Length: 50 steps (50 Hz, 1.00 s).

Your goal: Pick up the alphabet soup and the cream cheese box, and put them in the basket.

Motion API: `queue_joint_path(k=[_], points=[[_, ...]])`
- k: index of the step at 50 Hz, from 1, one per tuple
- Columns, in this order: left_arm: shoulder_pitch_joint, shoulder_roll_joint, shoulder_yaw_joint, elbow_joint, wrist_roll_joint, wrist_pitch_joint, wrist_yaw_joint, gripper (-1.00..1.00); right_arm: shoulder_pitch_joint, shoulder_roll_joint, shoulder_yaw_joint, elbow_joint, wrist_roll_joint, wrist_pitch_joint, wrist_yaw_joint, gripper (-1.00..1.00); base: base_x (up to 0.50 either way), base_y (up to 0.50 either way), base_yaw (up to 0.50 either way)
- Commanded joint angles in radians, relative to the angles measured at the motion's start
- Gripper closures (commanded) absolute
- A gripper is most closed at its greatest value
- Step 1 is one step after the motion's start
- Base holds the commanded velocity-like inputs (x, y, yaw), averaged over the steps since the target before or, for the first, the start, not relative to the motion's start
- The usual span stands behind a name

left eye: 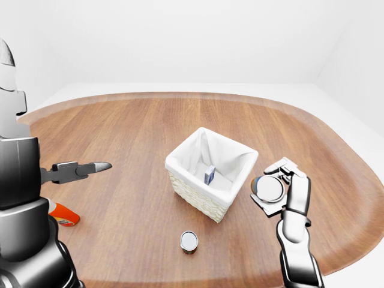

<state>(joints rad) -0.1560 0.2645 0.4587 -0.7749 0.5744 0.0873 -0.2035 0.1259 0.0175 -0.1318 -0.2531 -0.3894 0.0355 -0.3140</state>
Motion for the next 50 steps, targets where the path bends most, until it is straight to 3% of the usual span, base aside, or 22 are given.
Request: queue_joint_path(k=[1, 10, 23, 50], points=[[0.010, 0.002, -0.005, 0.004, -0.055, 0.000, 0.033, -1.00, -0.096, -0.025, 0.031, -0.065, 0.072, 0.052, -0.023, 1.00, 0.00, 0.00, 0.00], [0.007, 0.006, 0.000, -0.011, -0.058, 0.000, 0.028, -1.00, -0.188, -0.030, 0.056, -0.112, 0.085, 0.052, -0.016, 1.00, 0.00, 0.00, 0.00], [0.006, 0.006, 0.007, -0.015, -0.072, 0.000, 0.039, -1.00, -0.381, -0.029, 0.101, -0.008, 0.079, 0.052, -0.038, 1.00, 0.00, 0.00, 0.00], [0.008, 0.008, 0.019, -0.032, -0.092, 0.000, 0.050, -1.00, -0.780, -0.024, 0.121, 0.761, 0.144, 0.052, -0.142, 1.00, 0.00, 0.00, 0.00]])
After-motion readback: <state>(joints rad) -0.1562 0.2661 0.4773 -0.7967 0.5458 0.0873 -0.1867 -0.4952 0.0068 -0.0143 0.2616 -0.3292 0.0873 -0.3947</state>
